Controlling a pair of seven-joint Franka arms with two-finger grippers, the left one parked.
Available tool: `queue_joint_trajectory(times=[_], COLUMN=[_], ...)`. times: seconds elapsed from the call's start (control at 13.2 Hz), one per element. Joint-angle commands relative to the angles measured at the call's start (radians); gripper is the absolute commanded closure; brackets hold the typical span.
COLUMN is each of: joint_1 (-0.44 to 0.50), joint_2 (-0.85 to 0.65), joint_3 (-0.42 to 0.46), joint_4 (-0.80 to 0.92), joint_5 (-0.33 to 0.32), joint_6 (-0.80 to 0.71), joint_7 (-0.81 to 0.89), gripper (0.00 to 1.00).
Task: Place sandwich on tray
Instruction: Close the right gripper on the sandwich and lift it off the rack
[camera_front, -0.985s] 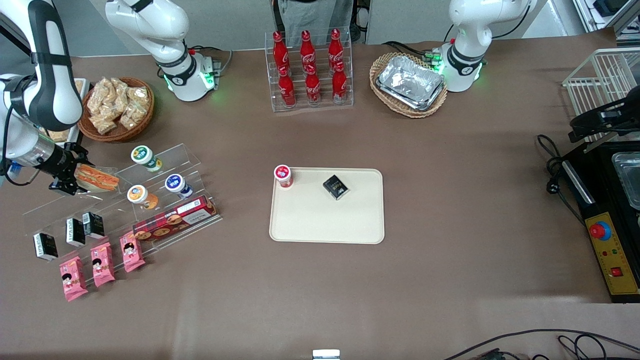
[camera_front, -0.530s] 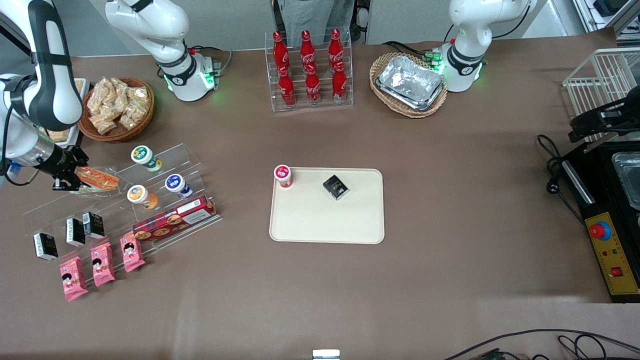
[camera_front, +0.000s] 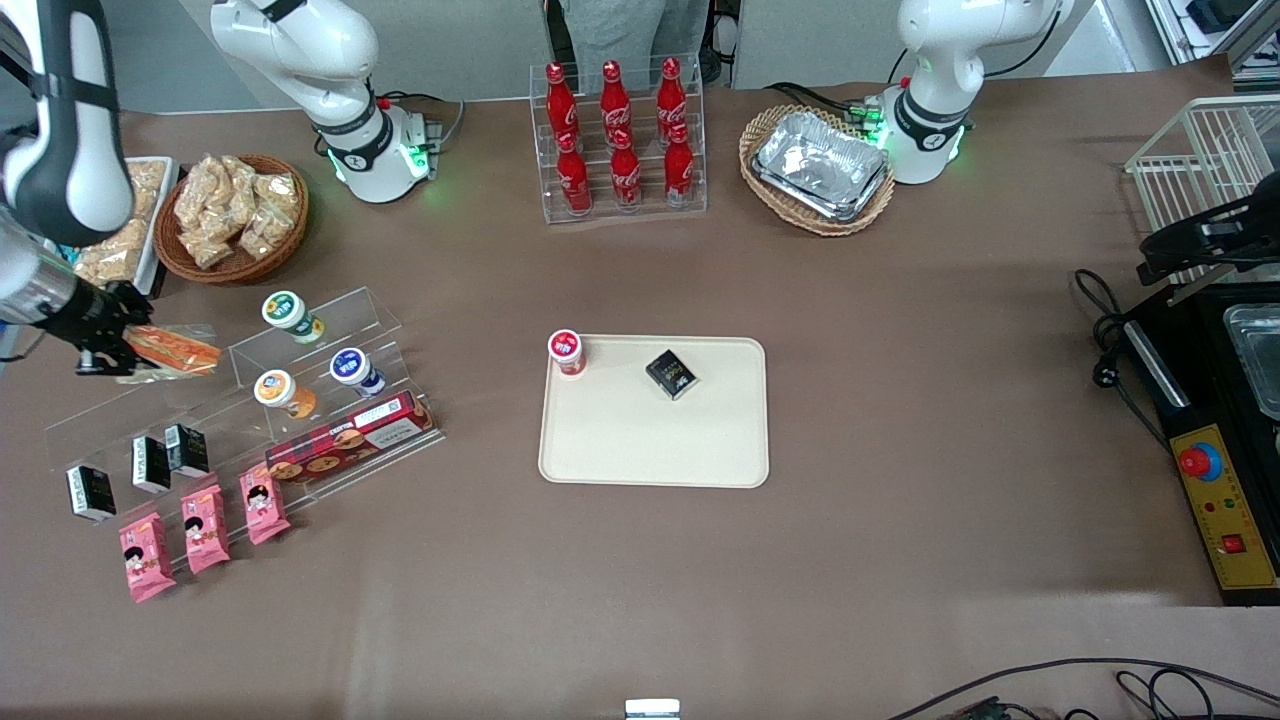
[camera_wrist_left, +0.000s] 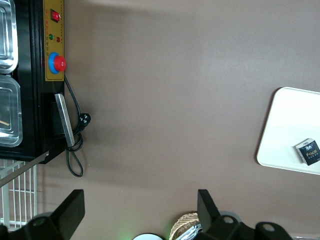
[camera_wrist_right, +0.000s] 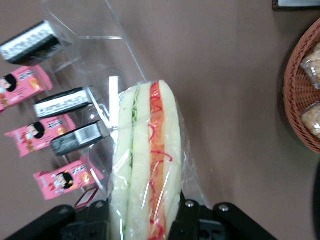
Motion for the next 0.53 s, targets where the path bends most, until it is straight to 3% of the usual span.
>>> queue_joint_trajectory(times=[0.0, 0.15, 0.45], joint_1=[0.027, 0.066, 0.237], joint_2=[-0.001, -0.001, 0.02], joint_3=[0.011, 0.013, 0.013], joint_4=[0.137, 0.196, 0.338], joint_5=[0.019, 0.025, 0.029], joint_6=[-0.162, -0.226, -0.375], joint_7=[-0.003, 0.049, 0.259], gripper=[0.61, 0.61, 0.61])
